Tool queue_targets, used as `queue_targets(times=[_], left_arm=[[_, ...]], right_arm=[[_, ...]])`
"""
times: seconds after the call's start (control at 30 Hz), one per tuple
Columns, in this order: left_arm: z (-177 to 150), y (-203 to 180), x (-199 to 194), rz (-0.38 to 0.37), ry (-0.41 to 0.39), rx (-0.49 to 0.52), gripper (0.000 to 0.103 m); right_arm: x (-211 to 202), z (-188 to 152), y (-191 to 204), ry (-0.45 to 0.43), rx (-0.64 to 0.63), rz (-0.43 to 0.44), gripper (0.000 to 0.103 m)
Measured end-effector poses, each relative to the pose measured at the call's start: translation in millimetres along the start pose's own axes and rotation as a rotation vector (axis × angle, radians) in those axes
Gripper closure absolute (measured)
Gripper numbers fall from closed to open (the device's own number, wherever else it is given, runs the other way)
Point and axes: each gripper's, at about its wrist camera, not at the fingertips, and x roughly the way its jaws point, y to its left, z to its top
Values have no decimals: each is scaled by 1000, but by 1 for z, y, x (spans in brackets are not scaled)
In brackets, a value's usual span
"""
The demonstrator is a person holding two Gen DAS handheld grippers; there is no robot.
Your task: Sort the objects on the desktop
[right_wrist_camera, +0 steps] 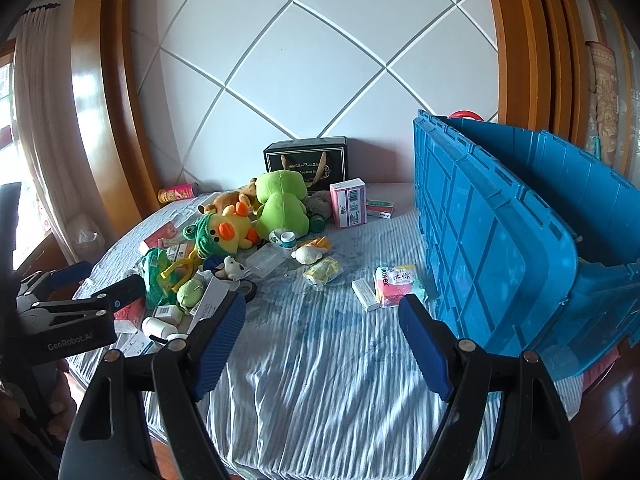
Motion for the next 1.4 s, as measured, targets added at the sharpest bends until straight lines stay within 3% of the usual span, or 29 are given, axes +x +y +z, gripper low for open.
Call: queue_targets(times=[0.17,0.33,0.53,0.7,0.87,1.1,1.4], left_arm=[[-6,31,18,23,4,-57,2],[-12,75,46,45,12,-29,2],[-23,144,86,87,64,16,2],[-30,189,121,70,126,27,2],[-27,180,155,-5,185,73,2],[-24,111,195,-160,252,154,2],[-33,42,256,-185,373,194,2]], right_arm=[[24,-1,18,24,-9,-7,24],[50,-2,36,50,-18,-13,24],[106,1,69,143,-13,6,24],[149,-6,98,188,17,45,24],[181,-24,114,251,25,30,24],[212,-28,84,306,99,-26,24],[262,-16,40,337,100,-7,24]])
